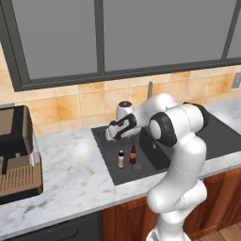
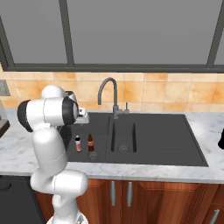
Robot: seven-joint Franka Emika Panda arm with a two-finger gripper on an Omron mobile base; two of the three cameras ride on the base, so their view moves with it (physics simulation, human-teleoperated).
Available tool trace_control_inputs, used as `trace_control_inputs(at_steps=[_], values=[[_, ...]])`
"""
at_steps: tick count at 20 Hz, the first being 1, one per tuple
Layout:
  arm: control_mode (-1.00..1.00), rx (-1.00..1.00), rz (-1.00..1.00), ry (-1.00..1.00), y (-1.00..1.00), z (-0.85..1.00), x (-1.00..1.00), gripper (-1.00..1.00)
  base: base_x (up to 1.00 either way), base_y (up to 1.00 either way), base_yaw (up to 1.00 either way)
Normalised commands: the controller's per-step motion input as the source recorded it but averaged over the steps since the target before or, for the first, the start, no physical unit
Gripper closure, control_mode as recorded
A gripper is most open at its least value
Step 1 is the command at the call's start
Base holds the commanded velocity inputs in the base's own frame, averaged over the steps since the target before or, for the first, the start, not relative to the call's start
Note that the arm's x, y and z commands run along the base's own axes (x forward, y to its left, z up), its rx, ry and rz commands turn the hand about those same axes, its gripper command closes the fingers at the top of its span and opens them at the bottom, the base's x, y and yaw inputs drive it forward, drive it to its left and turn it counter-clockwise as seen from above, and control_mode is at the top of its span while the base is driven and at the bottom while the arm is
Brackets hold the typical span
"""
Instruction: Place the large bottle from the dining counter next to the other large bottle outside the sink, and place the small bottle from the dining counter next to the other small bottle inside the sink.
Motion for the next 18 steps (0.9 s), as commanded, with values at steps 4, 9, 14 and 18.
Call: trace_control_inputs(at_steps=[4,9,14,18], values=[[-1.00,0.00,0.00,-0.08,0.00,0.73,0.00,-1.00,0.00,0.00,0.00],[-1.00,0.00,0.00,-0.07,0.00,0.63,-0.10,-1.00,0.00,0.00,0.00],[-1.00,0.00,0.02,-0.14,0.02,0.52,-0.49,-1.00,0.00,0.00,0.00],[-1.00,0.00,0.04,-0.18,0.00,0.47,-0.55,-1.00,0.00,0.00,0.00]])
